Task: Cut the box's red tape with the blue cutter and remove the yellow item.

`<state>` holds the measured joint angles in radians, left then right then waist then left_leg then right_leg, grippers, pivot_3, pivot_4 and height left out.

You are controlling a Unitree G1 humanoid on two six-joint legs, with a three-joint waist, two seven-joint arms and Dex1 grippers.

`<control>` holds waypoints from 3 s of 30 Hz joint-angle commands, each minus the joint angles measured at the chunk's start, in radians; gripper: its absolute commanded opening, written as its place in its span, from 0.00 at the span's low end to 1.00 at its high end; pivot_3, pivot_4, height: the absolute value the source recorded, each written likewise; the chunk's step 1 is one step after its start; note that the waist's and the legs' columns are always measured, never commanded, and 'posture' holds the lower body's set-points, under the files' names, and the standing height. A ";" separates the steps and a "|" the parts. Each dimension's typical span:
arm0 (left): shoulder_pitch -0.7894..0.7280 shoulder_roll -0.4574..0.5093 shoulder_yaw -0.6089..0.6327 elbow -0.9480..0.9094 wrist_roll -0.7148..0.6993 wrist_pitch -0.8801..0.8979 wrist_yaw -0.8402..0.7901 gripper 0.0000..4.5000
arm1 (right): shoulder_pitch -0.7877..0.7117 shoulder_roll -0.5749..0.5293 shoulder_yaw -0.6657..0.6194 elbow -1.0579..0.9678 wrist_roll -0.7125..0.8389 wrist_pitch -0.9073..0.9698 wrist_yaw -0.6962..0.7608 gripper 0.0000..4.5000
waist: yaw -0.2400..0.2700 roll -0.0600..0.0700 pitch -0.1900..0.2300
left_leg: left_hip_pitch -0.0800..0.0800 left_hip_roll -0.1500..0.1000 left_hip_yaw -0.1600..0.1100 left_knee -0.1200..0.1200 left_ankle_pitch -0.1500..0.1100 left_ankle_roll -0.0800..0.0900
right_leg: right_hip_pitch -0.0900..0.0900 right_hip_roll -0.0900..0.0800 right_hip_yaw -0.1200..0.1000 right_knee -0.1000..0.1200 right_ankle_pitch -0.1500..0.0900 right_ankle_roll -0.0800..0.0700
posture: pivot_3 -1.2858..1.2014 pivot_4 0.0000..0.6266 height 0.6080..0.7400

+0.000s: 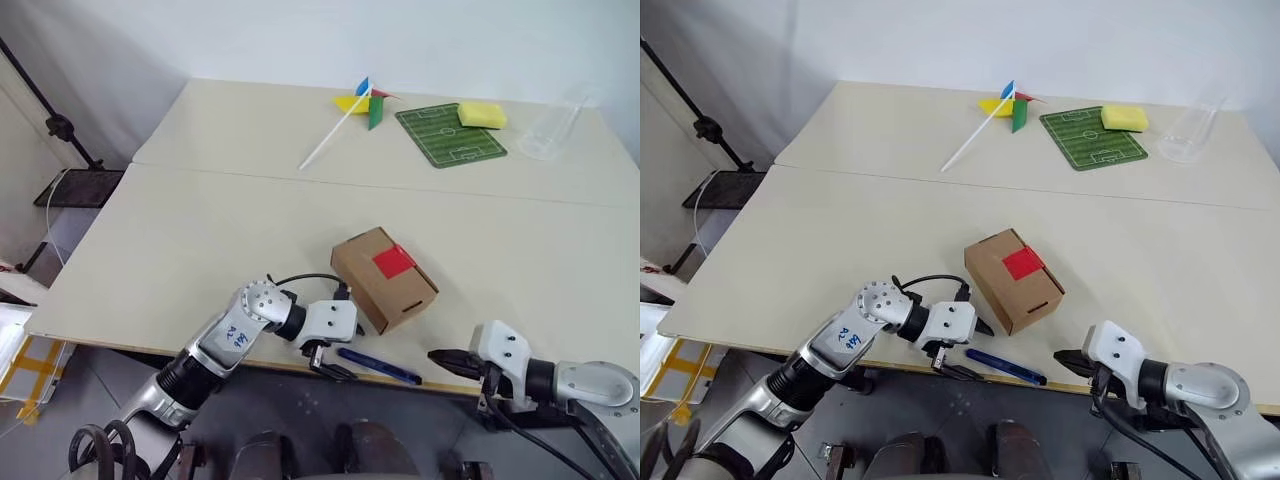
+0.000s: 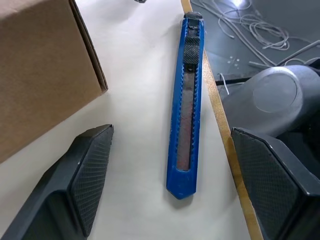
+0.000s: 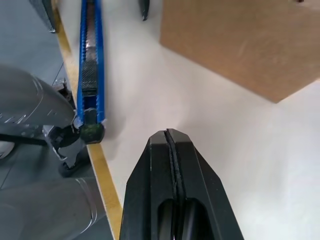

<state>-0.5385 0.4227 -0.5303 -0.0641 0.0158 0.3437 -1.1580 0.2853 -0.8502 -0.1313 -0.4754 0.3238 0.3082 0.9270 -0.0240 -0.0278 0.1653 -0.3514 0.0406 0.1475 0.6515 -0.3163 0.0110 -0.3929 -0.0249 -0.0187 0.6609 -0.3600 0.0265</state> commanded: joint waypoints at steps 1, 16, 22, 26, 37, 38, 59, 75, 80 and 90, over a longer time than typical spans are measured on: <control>0.001 -0.024 -0.035 0.078 0.025 -0.027 0.018 0.75 | 0.008 0.011 -0.036 -0.046 0.028 0.004 -0.007 0.00 | 0.004 0.000 0.000 | 0.000 0.000 0.000 0.000 0.000 0.000 | 0.000 0.000 0.000 0.000 0.000 0.000 | 0.52 0.24 1.00; 0.033 -0.018 -0.053 0.101 0.045 -0.126 0.032 0.09 | 0.025 0.014 -0.050 -0.055 0.039 -0.002 -0.016 0.00 | 0.021 0.000 0.000 | 0.001 0.000 0.000 0.001 0.000 0.000 | 0.001 0.000 0.000 0.001 0.000 0.000 | 0.52 0.24 1.00; 0.019 -0.033 -0.009 0.128 0.059 -0.154 0.115 0.09 | 0.000 0.017 -0.056 -0.070 0.086 0.002 0.007 0.00 | 0.021 0.000 -0.001 | 0.001 0.000 0.000 0.001 0.000 0.000 | 0.001 0.000 0.000 0.001 0.000 0.000 | 0.52 0.24 1.00; -0.002 -0.046 0.016 0.153 0.073 -0.189 0.179 0.09 | -0.037 0.010 -0.036 -0.081 0.105 0.038 0.003 0.00 | 0.021 0.000 0.000 | 0.000 0.000 0.000 0.003 0.000 0.001 | 0.001 0.000 0.000 0.001 0.001 0.001 | 0.52 0.24 1.00; -0.007 -0.052 -0.015 0.149 0.098 -0.239 0.169 0.09 | -0.171 -0.015 0.096 0.039 -0.004 0.045 0.031 0.00 | 0.020 0.000 -0.001 | 0.000 0.000 0.000 0.004 0.000 0.002 | 0.001 0.000 0.000 0.002 0.001 0.002 | 0.52 0.24 1.00; -0.005 -0.051 -0.015 0.147 0.100 -0.237 0.168 0.09 | -0.173 -0.015 0.094 0.042 -0.004 0.044 0.035 0.00 | 0.020 0.000 0.000 | 0.000 0.000 0.000 0.004 0.000 0.002 | 0.001 0.000 0.000 0.002 0.001 0.002 | 0.52 0.24 1.00; 0.057 -0.082 0.036 0.091 -0.058 0.032 0.107 0.48 | -0.027 0.001 -0.086 -0.052 0.109 0.063 0.057 0.00 | 0.021 0.000 -0.001 | 0.000 0.000 0.000 0.003 0.000 0.002 | 0.001 0.000 0.000 0.001 0.001 0.002 | 0.52 0.24 1.00; 0.108 -0.057 -0.052 0.102 0.058 -0.036 0.186 0.10 | 0.011 0.005 -0.127 -0.079 0.134 0.067 0.042 0.00 | 0.023 0.000 -0.003 | 0.000 -0.001 0.000 0.003 -0.001 0.002 | 0.002 -0.001 0.000 0.000 0.001 0.002 | 0.52 0.24 1.00; 0.111 -0.049 -0.067 0.100 0.061 -0.048 0.182 0.10 | 0.012 0.005 -0.123 -0.082 0.138 0.068 0.037 0.00 | 0.023 0.000 -0.004 | 0.000 -0.001 -0.001 0.003 -0.001 0.003 | 0.002 -0.001 0.000 0.000 0.001 0.002 | 0.52 0.24 1.00; 0.077 -0.047 -0.061 0.136 0.086 -0.175 0.190 0.10 | -0.047 -0.040 -0.060 -0.041 0.089 0.064 0.068 0.00 | 0.024 0.000 -0.004 | 0.001 -0.001 -0.001 0.003 -0.001 0.003 | 0.002 -0.001 0.000 0.000 0.001 0.002 | 0.52 0.24 1.00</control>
<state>-0.4751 0.3602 -0.5517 0.0132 0.0380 0.1545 -0.9711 0.2427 -0.8731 -0.1908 -0.5160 0.4232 0.3759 0.9841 -0.0003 -0.0275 0.1614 -0.3509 0.0398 0.1470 0.6548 -0.3169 0.0138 -0.3905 -0.0260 -0.0184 0.6606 -0.3586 0.0282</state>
